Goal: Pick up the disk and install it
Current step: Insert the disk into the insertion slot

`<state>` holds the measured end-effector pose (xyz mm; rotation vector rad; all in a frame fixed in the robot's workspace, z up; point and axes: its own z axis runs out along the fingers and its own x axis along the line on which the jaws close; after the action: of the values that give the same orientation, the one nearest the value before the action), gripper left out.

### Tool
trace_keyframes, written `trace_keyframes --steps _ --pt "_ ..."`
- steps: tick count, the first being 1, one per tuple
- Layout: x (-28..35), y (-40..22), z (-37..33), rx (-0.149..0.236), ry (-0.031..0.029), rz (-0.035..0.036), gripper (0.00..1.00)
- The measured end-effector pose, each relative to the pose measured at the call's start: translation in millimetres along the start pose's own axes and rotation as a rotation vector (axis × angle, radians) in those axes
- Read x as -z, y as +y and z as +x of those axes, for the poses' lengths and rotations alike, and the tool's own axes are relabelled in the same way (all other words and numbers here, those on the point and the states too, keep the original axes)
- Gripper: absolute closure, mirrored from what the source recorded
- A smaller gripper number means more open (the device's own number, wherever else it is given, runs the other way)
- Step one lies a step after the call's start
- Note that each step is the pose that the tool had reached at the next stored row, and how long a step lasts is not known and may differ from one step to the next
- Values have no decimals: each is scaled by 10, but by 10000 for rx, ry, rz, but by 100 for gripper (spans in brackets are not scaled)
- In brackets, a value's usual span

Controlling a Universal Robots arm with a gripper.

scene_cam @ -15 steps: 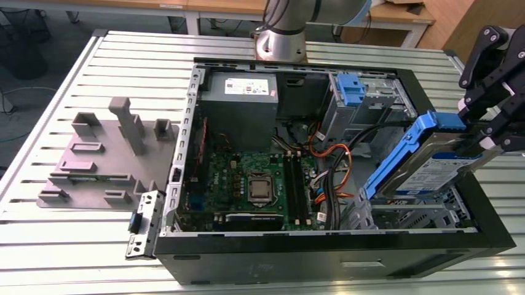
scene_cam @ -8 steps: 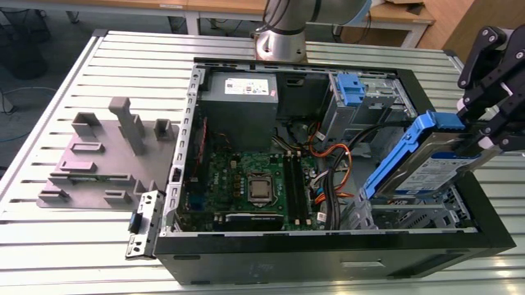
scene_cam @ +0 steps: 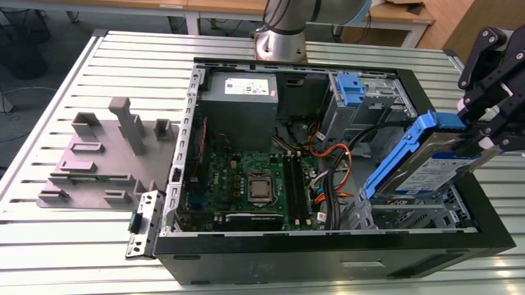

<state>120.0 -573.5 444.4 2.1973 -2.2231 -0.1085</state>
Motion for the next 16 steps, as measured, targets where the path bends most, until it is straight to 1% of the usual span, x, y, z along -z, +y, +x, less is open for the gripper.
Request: trace_keyframes --steps 6,10,14,16 --pt "1 -5 0 -3 -2 0 65" --pt "29 -3 -1 -3 -1 0 65" --pt "28 -3 -2 -3 -2 1 65" --pt "19 -5 -2 -1 -9 23 65"
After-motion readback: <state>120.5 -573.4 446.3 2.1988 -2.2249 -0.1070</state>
